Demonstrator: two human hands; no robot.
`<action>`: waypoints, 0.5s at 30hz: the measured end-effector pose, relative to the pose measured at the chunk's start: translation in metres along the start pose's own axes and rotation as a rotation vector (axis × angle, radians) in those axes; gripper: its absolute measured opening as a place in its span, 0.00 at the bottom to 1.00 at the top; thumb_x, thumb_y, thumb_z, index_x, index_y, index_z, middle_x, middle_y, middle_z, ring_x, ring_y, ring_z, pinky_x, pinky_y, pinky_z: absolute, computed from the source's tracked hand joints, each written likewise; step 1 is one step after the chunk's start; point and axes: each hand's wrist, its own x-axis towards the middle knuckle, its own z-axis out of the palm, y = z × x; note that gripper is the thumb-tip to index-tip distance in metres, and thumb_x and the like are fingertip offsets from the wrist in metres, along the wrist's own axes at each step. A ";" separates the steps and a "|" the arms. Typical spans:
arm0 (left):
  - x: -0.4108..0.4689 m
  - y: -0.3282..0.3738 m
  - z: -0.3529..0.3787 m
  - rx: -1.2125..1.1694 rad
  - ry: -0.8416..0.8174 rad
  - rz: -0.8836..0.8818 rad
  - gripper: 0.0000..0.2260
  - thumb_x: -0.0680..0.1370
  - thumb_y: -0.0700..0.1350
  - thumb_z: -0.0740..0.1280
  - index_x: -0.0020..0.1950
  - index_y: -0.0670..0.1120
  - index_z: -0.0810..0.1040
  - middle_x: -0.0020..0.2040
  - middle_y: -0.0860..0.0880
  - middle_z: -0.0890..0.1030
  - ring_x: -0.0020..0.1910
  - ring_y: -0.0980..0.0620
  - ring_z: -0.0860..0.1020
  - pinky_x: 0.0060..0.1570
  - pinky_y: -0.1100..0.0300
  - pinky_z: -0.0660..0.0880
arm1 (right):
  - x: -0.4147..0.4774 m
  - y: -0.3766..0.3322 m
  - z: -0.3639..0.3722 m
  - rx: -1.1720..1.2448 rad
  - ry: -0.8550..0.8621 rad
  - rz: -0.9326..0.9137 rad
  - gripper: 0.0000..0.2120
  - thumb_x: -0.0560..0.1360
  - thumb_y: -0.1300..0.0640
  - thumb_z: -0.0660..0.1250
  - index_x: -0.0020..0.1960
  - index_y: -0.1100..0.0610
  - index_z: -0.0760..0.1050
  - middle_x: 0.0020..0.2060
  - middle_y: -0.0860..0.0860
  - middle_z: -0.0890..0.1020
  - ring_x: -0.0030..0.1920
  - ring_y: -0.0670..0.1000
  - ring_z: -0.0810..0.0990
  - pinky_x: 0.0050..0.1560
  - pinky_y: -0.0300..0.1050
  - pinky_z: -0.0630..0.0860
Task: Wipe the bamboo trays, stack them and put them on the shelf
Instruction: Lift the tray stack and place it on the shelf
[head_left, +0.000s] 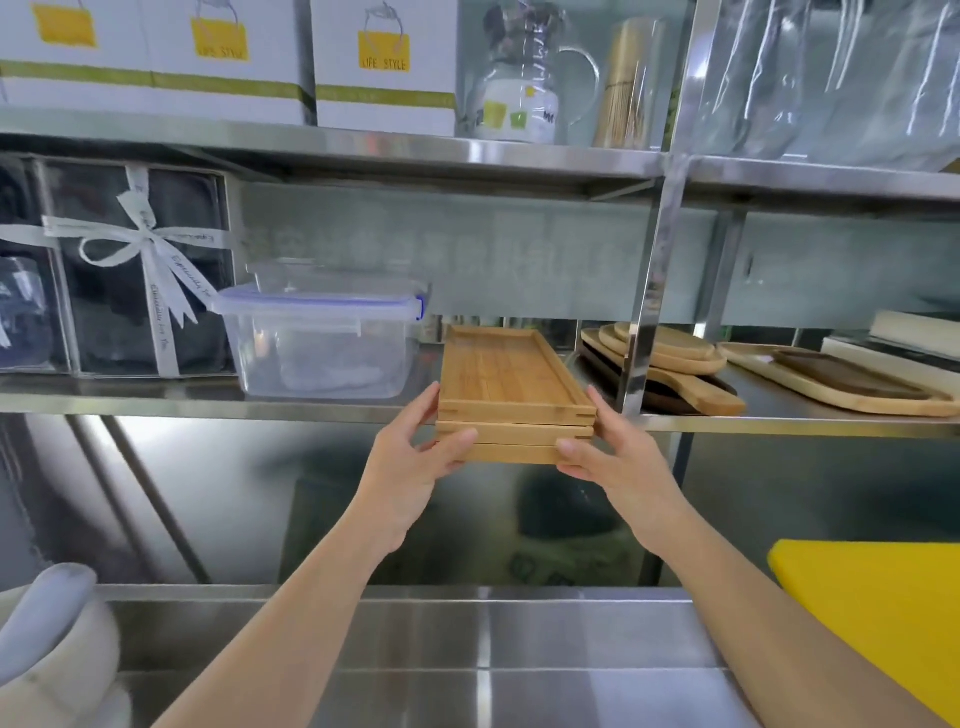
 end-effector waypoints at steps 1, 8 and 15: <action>-0.001 0.000 0.002 -0.008 0.006 0.008 0.25 0.75 0.42 0.68 0.70 0.51 0.66 0.56 0.55 0.77 0.54 0.54 0.78 0.51 0.59 0.78 | 0.001 0.001 0.001 0.010 0.009 -0.005 0.31 0.73 0.64 0.65 0.73 0.54 0.56 0.51 0.45 0.77 0.50 0.46 0.78 0.40 0.30 0.79; -0.001 0.000 0.009 0.005 0.113 0.016 0.24 0.78 0.42 0.63 0.73 0.49 0.62 0.59 0.51 0.74 0.57 0.50 0.74 0.59 0.52 0.73 | 0.007 0.010 0.002 0.020 0.055 -0.002 0.28 0.75 0.62 0.63 0.73 0.53 0.58 0.58 0.51 0.76 0.55 0.50 0.78 0.44 0.33 0.79; 0.003 -0.006 0.008 0.079 0.052 0.024 0.29 0.75 0.41 0.67 0.74 0.50 0.61 0.62 0.52 0.75 0.61 0.53 0.74 0.59 0.63 0.70 | 0.008 0.012 -0.004 -0.105 0.008 -0.022 0.26 0.73 0.63 0.66 0.68 0.51 0.65 0.53 0.45 0.78 0.55 0.47 0.77 0.58 0.40 0.72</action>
